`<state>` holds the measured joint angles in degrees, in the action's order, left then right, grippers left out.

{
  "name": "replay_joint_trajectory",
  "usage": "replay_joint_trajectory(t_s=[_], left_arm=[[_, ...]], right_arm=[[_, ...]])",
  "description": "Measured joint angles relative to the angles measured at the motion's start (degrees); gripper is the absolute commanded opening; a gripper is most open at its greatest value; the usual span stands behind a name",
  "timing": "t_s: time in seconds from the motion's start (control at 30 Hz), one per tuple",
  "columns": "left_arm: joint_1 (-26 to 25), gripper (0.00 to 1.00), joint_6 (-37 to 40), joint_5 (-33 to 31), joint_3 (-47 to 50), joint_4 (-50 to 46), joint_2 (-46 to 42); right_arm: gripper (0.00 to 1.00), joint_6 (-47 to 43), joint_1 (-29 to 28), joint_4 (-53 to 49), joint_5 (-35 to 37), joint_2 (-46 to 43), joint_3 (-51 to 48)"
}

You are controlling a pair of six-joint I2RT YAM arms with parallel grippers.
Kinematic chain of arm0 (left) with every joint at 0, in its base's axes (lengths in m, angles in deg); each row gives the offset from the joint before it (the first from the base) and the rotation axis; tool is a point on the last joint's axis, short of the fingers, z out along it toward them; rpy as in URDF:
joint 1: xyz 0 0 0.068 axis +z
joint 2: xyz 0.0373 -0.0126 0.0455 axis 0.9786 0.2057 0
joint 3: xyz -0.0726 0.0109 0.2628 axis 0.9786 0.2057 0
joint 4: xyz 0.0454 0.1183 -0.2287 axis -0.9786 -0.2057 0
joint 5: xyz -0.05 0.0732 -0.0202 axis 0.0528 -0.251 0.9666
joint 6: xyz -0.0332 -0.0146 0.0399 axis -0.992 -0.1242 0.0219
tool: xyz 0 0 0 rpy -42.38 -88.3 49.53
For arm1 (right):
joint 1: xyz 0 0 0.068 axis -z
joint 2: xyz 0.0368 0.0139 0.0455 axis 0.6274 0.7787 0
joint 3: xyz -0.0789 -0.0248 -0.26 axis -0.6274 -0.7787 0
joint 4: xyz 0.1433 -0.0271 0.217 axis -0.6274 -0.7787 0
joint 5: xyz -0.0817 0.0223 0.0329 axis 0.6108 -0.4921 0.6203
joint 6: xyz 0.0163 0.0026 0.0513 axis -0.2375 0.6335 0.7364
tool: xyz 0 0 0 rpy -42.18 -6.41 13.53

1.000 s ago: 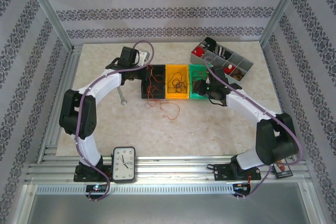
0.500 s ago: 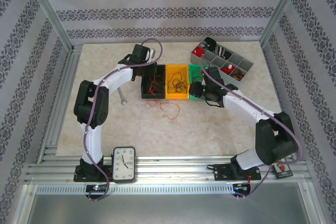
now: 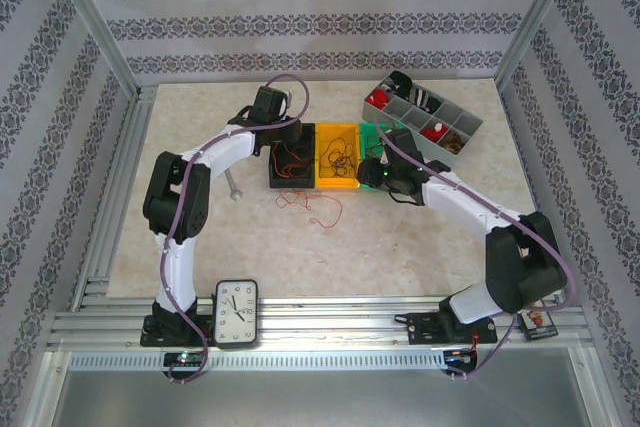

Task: Untangle the cables

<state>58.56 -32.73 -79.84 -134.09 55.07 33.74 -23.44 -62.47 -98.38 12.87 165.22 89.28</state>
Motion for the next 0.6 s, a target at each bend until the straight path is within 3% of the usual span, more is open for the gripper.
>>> replay_joint_trajectory(t_s=[0.27, 0.6], left_arm=[[0.00, 0.70, -0.66, -2.05, 3.45, 2.64, -9.57], [0.96, 0.72, -5.62, -19.52, 17.99, 9.16, -32.30]], right_arm=[[0.45, -8.26, -8.44, -2.67, -2.93, 3.08, 4.09], [0.49, -17.18, -19.93, -8.22, -4.59, 16.44, 15.67]])
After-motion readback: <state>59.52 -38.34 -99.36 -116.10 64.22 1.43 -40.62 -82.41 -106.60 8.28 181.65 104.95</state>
